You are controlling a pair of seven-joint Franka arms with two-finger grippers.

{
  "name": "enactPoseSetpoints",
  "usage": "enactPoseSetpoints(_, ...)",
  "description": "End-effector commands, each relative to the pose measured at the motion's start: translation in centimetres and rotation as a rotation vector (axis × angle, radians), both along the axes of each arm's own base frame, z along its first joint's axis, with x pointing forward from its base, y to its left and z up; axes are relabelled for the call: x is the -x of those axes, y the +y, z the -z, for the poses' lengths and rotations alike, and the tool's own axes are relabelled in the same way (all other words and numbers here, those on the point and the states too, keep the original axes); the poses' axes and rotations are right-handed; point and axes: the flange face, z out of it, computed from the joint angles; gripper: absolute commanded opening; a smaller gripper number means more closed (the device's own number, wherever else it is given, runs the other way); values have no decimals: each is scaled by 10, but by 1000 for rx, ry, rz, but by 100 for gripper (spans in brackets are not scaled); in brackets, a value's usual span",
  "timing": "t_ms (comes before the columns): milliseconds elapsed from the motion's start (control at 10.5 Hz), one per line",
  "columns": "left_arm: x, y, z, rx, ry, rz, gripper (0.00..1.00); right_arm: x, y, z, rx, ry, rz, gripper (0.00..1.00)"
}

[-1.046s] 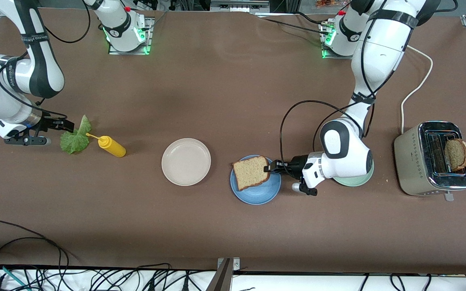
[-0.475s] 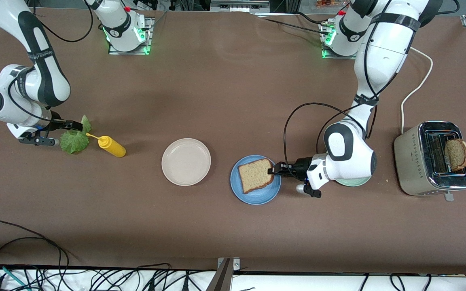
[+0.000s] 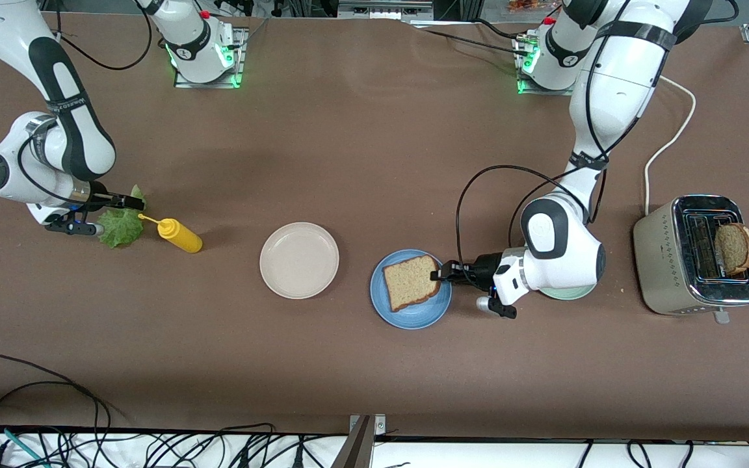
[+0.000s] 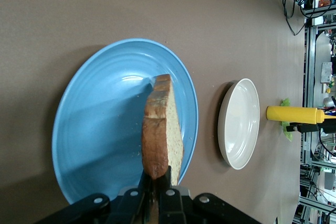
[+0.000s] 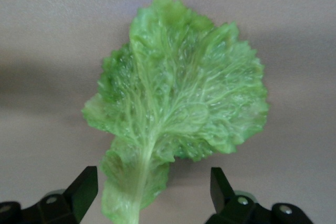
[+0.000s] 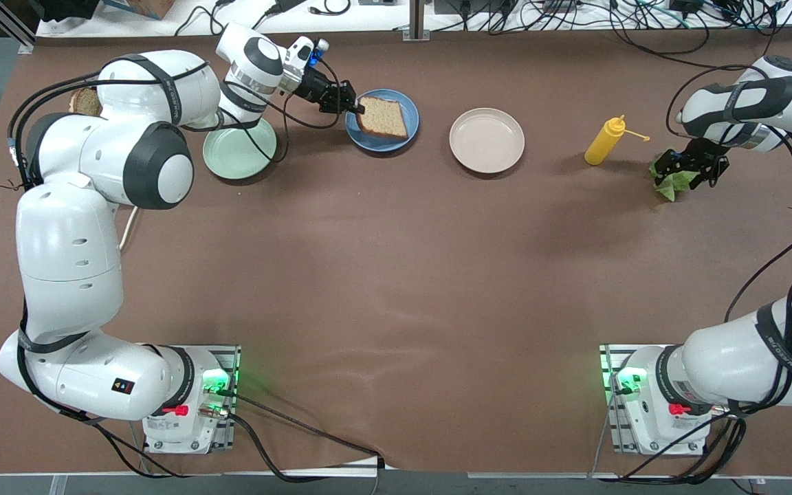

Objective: Make sandwich in blue plate with both arms
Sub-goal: 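Release the bread with the left gripper while the right gripper grasps the lettuce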

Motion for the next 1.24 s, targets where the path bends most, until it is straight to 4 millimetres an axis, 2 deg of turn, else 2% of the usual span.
enactPoseSetpoints(0,-7,-10,-2,32,-32,2,0,2,-8,5,-34,-11,-38,23)
enactPoseSetpoints(95,-7,-11,0,31,-32,4,0,3,-9,5,-35,-10,-39,0)
enactPoseSetpoints(190,-7,-10,1,31,-32,3,5,2,-9,5,-35,-11,-41,0)
enactPoseSetpoints(380,-10,-3,1,31,-34,-5,100,-1,-10,1,-36,-20,-55,0)
enactPoseSetpoints(475,-10,-1,2,31,-48,4,100,-2,-10,-4,-36,-26,-55,0)
enactPoseSetpoints(666,-12,10,4,30,-61,3,100,-11,-8,-28,-42,-52,-64,0)
enactPoseSetpoints(761,-15,24,7,25,-59,-12,100,-17,-6,-46,-55,-50,-68,0)
enactPoseSetpoints(1046,-20,59,12,14,-47,-56,100,-49,7,-126,-110,12,-78,0)
enactPoseSetpoints(1141,-22,71,9,-3,-50,-70,100,-59,13,-146,-112,25,-78,0)
